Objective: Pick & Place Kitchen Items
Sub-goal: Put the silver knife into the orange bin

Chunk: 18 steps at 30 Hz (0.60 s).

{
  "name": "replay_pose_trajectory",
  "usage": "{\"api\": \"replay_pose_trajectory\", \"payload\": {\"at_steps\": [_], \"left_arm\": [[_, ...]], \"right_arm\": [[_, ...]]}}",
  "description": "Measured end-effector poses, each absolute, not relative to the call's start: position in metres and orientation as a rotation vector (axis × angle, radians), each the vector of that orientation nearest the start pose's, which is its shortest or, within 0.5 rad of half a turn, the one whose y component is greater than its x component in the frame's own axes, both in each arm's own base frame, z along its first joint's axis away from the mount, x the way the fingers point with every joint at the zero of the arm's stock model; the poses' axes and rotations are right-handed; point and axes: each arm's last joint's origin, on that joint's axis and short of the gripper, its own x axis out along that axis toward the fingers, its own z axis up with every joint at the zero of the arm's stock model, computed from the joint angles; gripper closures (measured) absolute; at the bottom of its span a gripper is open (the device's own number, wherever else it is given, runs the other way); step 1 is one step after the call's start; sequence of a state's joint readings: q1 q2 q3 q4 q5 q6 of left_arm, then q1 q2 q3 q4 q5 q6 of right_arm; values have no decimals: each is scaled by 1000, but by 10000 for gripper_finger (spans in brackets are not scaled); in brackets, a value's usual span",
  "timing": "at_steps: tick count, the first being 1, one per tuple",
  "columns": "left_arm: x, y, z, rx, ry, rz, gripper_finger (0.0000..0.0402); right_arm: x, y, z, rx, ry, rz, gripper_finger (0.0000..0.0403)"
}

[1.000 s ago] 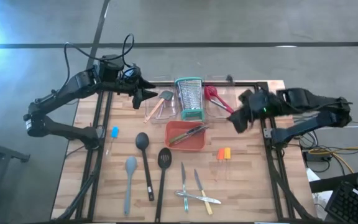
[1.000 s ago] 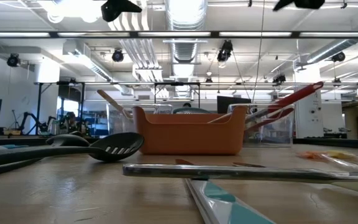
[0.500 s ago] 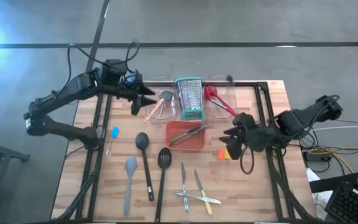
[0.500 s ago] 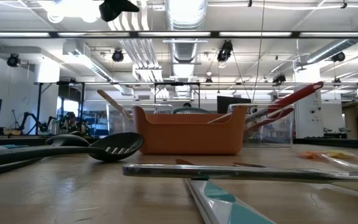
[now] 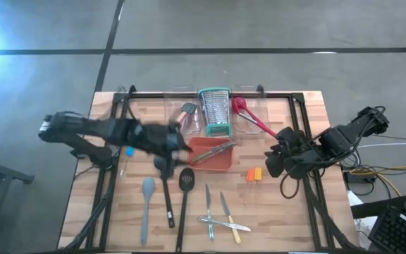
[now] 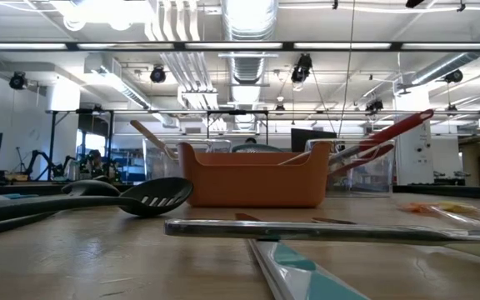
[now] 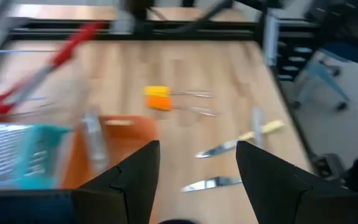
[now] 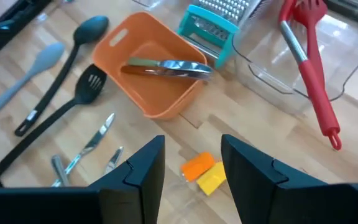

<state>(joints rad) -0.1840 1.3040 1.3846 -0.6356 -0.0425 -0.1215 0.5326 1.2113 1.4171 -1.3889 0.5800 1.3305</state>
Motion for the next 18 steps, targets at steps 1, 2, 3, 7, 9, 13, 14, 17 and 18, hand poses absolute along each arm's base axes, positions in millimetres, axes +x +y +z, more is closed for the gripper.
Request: {"api": "replay_pose_trajectory", "payload": {"at_steps": [1, 2, 3, 7, 9, 13, 14, 17, 18], "left_arm": [[274, -58, 382, -53, 563, -128, 184], [280, -67, 378, -54, 565, -150, 184], [287, -76, 373, -56, 567, -172, 184], [309, -107, 350, -68, 606, -229, 184], [318, -120, 336, -67, 640, -245, 184], [340, -138, 312, -101, 675, -249, 184], [345, -142, 306, -101, 681, -251, 184], [359, -155, 289, -91, 695, -255, 184], [363, -159, 283, -87, 705, -260, 184]], "right_arm": [[170, 82, 375, 598, 760, -647, 256], [168, 81, 377, 604, 758, -642, 257], [166, 80, 378, 614, 760, -633, 258], [157, 75, 383, 639, 774, -587, 259], [153, 73, 386, 643, 766, -576, 257], [146, 69, 390, 642, 754, -554, 255], [145, 68, 390, 628, 755, -544, 256], [142, 67, 392, 606, 755, -524, 261], [141, 66, 393, 606, 753, -521, 263]]}}
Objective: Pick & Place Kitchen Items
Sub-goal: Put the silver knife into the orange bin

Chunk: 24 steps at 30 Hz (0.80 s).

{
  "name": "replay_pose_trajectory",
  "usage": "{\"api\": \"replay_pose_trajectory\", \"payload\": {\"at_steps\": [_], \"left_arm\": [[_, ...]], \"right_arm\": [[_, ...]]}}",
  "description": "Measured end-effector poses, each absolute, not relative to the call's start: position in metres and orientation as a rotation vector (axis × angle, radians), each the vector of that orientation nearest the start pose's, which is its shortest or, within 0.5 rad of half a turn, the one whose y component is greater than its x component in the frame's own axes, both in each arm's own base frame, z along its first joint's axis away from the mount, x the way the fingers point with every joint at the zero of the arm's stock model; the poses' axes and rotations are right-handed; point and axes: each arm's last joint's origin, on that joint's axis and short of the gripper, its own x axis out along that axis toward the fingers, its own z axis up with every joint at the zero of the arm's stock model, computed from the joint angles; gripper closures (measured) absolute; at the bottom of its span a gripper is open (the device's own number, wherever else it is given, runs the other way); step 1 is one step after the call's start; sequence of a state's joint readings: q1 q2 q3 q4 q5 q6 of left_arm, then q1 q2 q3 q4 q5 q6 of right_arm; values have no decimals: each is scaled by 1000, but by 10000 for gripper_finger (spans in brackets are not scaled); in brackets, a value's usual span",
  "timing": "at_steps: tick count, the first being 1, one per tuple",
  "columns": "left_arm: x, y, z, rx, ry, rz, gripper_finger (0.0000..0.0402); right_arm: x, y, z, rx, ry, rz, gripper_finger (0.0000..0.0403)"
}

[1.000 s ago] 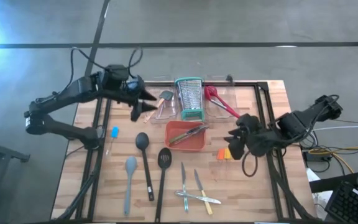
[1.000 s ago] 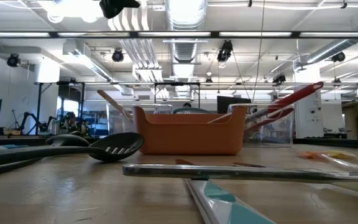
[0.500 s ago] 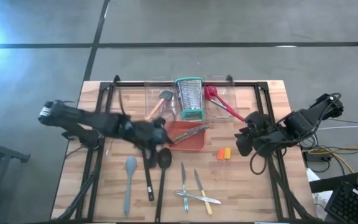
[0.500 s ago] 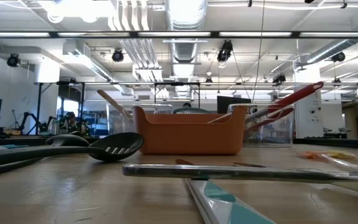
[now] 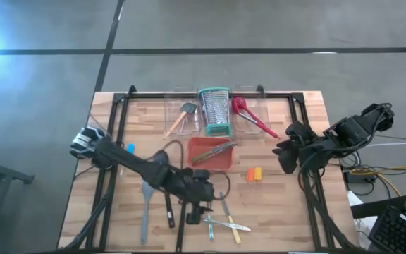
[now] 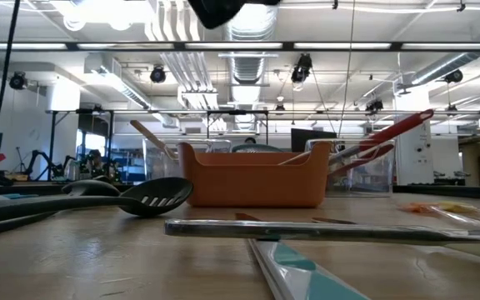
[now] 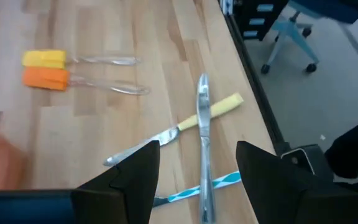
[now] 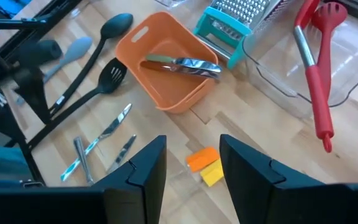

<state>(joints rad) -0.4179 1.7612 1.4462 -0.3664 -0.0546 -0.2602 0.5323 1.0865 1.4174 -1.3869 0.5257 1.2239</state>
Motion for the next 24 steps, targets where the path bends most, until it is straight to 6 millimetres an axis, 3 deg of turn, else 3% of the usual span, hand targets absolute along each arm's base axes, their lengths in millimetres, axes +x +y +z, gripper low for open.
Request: {"api": "replay_pose_trajectory", "payload": {"at_steps": [10, 24], "left_arm": [[378, -196, 250, -30, 750, -263, 184], [398, -214, 192, 43, 766, -274, 184]], "right_arm": [[136, 62, 396, 576, 703, -544, 264], [136, 61, 396, 557, 691, -556, 267]]}}
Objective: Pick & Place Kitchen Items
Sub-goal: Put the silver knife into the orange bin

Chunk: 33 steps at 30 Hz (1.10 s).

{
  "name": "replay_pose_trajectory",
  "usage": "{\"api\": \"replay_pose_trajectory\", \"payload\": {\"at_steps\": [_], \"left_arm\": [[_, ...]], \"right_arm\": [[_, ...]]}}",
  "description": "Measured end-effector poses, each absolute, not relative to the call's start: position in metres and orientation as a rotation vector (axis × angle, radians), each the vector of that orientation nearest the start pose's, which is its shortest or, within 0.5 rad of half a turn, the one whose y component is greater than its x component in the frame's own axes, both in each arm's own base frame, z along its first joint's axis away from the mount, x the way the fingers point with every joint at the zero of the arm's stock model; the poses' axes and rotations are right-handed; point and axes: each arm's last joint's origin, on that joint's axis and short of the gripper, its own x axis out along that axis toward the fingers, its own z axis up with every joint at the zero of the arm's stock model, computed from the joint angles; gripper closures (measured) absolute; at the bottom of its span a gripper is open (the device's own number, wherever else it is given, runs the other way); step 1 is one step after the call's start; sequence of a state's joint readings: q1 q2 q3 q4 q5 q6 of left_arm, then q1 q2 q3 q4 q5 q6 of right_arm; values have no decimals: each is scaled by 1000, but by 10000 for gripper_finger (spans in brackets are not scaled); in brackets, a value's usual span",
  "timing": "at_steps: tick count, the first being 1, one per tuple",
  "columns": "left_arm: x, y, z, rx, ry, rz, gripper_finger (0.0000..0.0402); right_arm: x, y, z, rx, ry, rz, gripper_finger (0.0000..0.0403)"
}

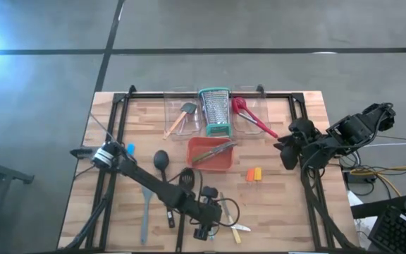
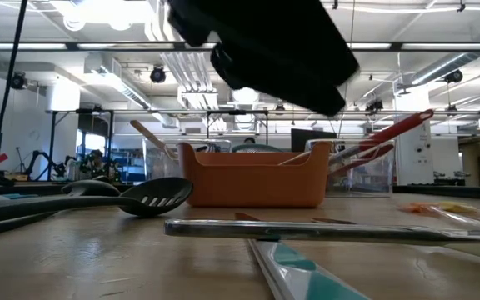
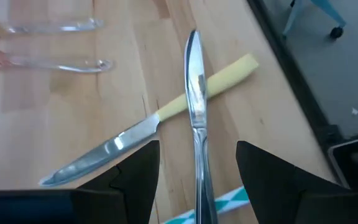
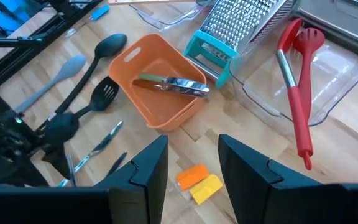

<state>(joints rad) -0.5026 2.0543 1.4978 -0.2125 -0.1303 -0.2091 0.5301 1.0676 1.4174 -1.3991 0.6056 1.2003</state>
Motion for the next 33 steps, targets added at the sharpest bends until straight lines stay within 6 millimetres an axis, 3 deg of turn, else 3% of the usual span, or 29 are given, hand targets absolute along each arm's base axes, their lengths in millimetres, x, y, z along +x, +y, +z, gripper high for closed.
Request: {"api": "replay_pose_trajectory", "payload": {"at_steps": [6, 24, 28, 33], "left_arm": [[404, -218, 165, 67, 797, -276, 184], [406, -221, 132, 157, 838, -320, 188], [406, -221, 131, 160, 839, -323, 222], [405, -221, 129, 165, 824, -329, 310]], "right_arm": [[136, 60, 396, 545, 695, -552, 275], [134, 60, 395, 511, 712, -552, 302], [133, 59, 394, 501, 721, -559, 309], [133, 59, 394, 496, 723, -562, 319]]}}
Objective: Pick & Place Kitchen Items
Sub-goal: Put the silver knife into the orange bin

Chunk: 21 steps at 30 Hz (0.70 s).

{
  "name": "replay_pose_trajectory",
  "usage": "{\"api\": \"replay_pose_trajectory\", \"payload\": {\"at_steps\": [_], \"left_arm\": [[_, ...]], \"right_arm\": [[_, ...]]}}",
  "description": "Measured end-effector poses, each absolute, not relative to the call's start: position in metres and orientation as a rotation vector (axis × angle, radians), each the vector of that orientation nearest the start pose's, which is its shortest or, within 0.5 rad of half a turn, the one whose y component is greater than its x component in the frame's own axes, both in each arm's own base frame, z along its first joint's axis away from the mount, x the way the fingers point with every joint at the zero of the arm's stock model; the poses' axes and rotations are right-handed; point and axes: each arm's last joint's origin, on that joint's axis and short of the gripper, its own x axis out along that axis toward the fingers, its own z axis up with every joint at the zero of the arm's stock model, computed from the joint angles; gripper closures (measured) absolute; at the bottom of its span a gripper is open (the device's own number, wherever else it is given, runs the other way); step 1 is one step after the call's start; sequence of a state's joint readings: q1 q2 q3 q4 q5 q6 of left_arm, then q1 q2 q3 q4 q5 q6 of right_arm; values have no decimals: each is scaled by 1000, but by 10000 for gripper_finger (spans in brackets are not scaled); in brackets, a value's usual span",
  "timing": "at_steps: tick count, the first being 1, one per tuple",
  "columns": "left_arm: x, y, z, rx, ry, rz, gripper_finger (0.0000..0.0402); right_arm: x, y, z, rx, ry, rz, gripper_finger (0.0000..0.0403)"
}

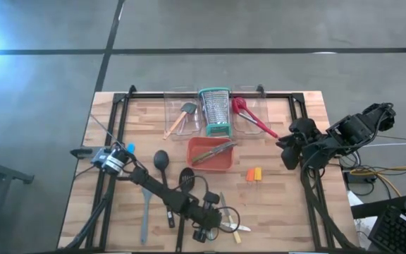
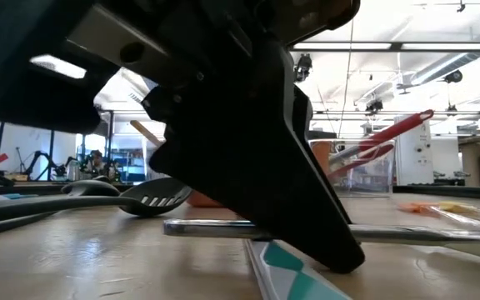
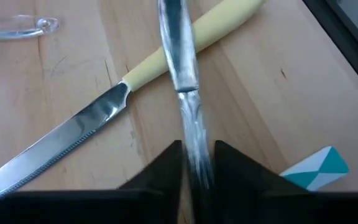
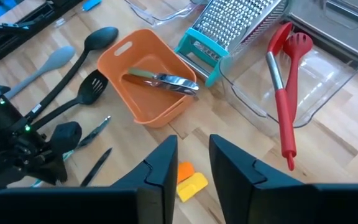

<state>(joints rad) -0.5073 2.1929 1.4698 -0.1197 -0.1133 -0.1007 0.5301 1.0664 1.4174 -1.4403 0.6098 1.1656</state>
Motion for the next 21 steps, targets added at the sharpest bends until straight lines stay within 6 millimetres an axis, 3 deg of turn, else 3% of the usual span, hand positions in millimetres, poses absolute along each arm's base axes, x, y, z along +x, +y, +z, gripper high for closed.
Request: {"api": "replay_pose_trajectory", "payload": {"at_steps": [2, 8, 13, 15, 21], "left_arm": [[404, -221, 127, 166, 821, -320, 347], [405, -221, 128, 162, 803, -315, 349], [406, -219, 144, 158, 785, -319, 349], [404, -218, 157, 143, 760, -314, 349], [393, -207, 222, 126, 621, -205, 349]], "right_arm": [[132, 58, 394, 497, 721, -562, 323], [130, 57, 396, 505, 712, -558, 333], [125, 54, 398, 517, 700, -552, 333], [124, 53, 399, 523, 695, -549, 330], [119, 51, 401, 536, 687, -539, 323]]}}
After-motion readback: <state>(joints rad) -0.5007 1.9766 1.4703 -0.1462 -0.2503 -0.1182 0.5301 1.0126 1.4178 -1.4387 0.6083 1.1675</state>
